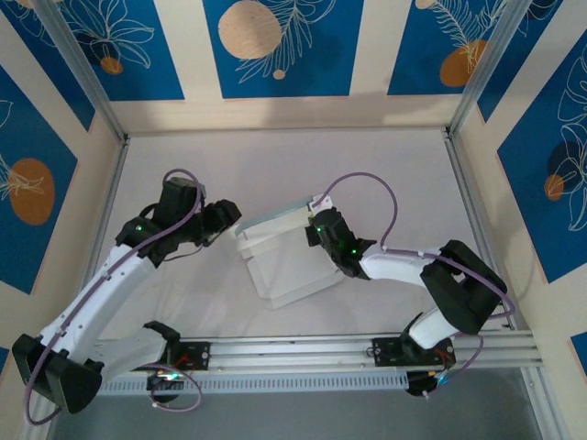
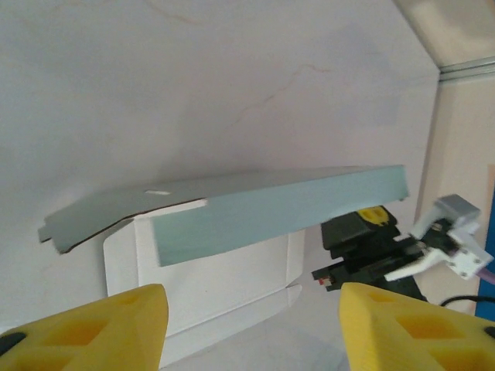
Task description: Fold the paper box
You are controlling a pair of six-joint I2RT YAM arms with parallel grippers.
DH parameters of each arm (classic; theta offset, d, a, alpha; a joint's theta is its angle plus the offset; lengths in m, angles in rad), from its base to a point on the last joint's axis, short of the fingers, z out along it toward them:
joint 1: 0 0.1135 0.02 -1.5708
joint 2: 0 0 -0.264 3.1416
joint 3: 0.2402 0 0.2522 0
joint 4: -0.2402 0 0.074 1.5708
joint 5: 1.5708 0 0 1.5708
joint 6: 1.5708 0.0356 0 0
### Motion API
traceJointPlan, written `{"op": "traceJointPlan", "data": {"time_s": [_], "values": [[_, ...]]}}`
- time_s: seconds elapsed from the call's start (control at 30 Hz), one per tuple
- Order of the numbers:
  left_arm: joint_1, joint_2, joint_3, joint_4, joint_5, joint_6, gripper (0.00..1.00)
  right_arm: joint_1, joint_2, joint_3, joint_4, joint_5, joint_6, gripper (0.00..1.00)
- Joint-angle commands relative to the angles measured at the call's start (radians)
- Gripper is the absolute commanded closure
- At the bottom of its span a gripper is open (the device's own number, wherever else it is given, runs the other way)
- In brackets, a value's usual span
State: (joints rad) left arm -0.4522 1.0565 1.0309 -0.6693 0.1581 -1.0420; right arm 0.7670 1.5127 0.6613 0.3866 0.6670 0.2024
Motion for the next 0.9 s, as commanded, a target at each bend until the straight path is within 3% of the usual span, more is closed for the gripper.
{"op": "traceJointPlan", "data": {"time_s": [0.0,0.5,0.7,0.87], "values": [[0.010,0.020,-0.019,0.066,0.014,-0.071,0.41,0.017,-0.004,-0.004,0.086,0.032,0.075,1.00],[0.009,0.111,-0.116,0.249,0.064,-0.136,0.55,0.036,0.026,0.003,0.086,0.010,0.081,1.00],[0.009,0.117,-0.159,0.317,0.070,-0.154,0.69,0.035,0.040,0.008,0.082,-0.007,0.114,1.00],[0.010,0.110,-0.188,0.359,0.049,-0.161,0.89,0.035,0.038,0.012,0.051,-0.006,0.145,1.00]]}}
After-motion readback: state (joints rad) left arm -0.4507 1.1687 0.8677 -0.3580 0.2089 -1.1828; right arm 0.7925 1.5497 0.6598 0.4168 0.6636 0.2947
